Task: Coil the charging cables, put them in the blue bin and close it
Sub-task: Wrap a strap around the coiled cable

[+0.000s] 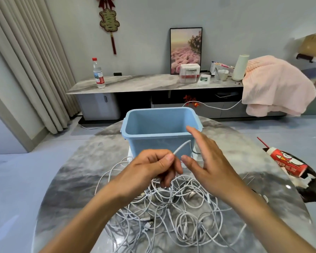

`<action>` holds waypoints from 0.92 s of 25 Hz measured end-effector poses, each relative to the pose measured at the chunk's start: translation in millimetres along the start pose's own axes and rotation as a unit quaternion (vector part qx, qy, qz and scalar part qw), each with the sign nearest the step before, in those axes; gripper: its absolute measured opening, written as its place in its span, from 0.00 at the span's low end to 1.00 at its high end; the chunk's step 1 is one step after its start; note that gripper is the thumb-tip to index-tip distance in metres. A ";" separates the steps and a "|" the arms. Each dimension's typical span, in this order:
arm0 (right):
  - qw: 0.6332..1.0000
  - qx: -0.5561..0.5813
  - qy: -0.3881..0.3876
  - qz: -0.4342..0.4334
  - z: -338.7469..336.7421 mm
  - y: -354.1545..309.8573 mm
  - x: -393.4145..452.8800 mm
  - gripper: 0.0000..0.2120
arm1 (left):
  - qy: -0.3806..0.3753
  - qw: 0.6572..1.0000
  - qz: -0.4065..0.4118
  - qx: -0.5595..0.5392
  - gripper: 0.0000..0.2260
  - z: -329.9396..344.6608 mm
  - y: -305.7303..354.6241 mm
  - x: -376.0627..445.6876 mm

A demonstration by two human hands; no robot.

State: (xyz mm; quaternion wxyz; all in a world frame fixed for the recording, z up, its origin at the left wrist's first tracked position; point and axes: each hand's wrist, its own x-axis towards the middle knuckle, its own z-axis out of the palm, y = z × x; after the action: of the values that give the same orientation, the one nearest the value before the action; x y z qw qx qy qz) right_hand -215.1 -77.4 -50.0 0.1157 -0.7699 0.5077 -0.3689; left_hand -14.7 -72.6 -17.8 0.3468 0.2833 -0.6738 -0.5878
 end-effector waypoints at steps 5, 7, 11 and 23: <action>0.998 0.051 -0.043 0.014 0.3 7.2 3.4 0.08 | -0.029 0.998 -0.051 0.018 0.13 -3.4 0.2 -2.8; 1.000 0.017 -0.004 -0.010 -1.5 1.7 3.9 0.10 | -0.007 0.999 -0.036 0.007 0.12 -2.1 3.7 -3.2; 0.998 0.005 0.056 -0.015 1.2 -10.8 8.1 0.09 | 0.076 0.993 -0.053 -0.074 0.13 0.8 9.4 1.1; 0.956 0.260 -0.004 0.135 37.2 -36.5 -7.8 0.06 | 0.162 0.872 -0.002 -0.463 0.10 0.6 16.6 4.2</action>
State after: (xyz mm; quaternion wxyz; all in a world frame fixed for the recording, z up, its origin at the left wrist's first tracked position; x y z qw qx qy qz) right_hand -165.8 -61.3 -59.4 0.3622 -0.6391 0.4932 -0.4661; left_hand -17.3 -73.1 -0.8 0.5408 0.1831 -0.2587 -0.7791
